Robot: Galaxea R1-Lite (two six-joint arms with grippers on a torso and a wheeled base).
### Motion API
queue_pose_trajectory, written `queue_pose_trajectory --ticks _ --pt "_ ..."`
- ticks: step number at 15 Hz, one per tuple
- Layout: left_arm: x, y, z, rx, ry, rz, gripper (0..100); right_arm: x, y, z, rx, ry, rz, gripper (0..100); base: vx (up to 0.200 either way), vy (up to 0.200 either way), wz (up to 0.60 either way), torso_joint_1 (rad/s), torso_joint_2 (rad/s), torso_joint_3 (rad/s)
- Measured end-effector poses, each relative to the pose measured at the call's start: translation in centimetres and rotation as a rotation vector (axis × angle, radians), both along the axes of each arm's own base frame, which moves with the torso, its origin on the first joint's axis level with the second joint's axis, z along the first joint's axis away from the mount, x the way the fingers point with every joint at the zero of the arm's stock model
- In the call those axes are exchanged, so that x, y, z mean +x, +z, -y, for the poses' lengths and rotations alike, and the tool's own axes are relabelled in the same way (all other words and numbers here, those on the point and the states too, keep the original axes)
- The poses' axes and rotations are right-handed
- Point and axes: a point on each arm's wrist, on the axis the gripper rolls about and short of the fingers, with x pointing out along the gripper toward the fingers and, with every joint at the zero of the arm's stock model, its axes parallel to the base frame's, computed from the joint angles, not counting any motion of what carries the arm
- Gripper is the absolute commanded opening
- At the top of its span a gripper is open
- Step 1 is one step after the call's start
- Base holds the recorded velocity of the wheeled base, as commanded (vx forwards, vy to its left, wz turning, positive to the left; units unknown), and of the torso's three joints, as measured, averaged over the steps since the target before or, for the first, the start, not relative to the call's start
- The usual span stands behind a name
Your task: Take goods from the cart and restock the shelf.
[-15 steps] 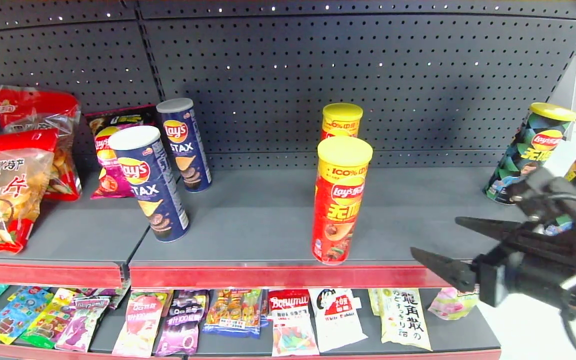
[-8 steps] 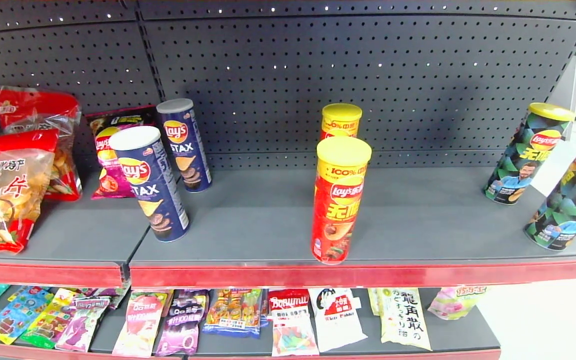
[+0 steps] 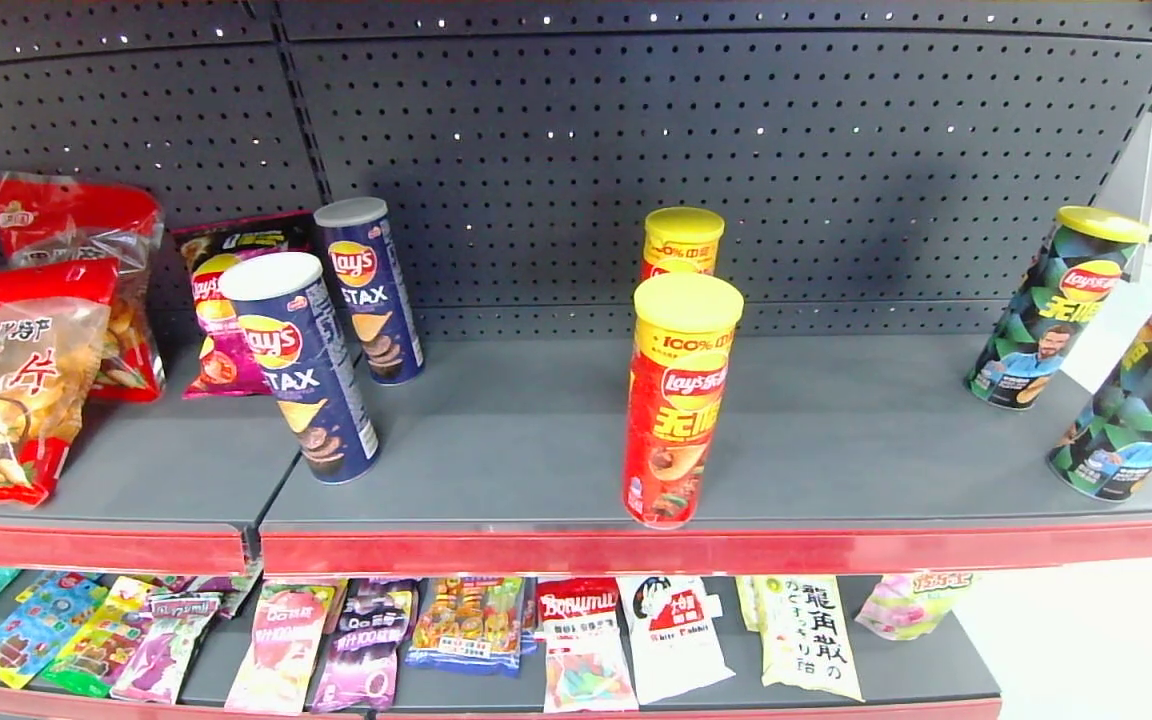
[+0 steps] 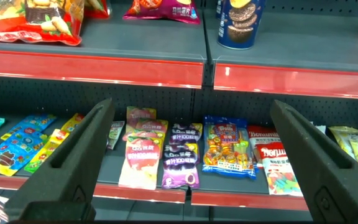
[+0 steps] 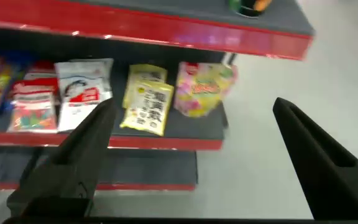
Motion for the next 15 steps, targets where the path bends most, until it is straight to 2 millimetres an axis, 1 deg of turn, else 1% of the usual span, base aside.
queue_pose_trajectory --ticks 1,4,5,7,9,10,11,13,15 --pt "0.0 0.0 0.0 0.0 0.0 0.0 100 -0.2 -0.8 0.0 0.034 0.027 0.031 100 0.0 0.0 0.0 0.0 0.0 0.0" --pt "0.0 0.0 0.0 0.0 0.0 0.001 100 0.2 -1.3 0.1 0.151 0.068 0.255 100 0.0 0.0 0.0 0.0 0.0 0.0" --pt "0.0 0.0 0.0 0.0 0.0 0.001 100 0.3 -1.7 0.0 0.184 0.105 0.278 100 0.0 0.0 0.0 0.0 0.0 0.0" --pt "0.0 0.0 0.0 0.0 0.0 0.001 100 0.5 -2.5 -0.1 0.197 0.142 0.267 100 0.0 0.0 0.0 0.0 0.0 0.0" --pt "0.0 0.0 0.0 0.0 0.0 0.001 100 0.6 -2.8 -0.1 0.198 0.135 0.259 100 0.0 0.0 0.0 0.0 0.0 0.0" --pt "0.0 0.0 0.0 0.0 0.0 0.001 100 0.6 -3.2 0.0 0.164 0.113 0.23 100 0.0 0.0 0.0 0.0 0.0 0.0" --pt "0.0 0.0 0.0 0.0 0.0 0.001 100 0.6 -3.3 0.0 0.142 0.102 0.223 100 0.0 0.0 0.0 0.0 0.0 0.0" --pt "0.0 0.0 0.0 0.0 0.0 0.001 100 0.6 -3.4 0.0 0.187 0.094 0.22 100 0.0 0.0 0.0 0.0 0.0 0.0" --pt "0.0 0.0 0.0 0.0 0.0 0.001 100 0.6 -3.5 0.0 0.195 0.09 0.219 100 0.0 0.0 0.0 0.0 0.0 0.0"
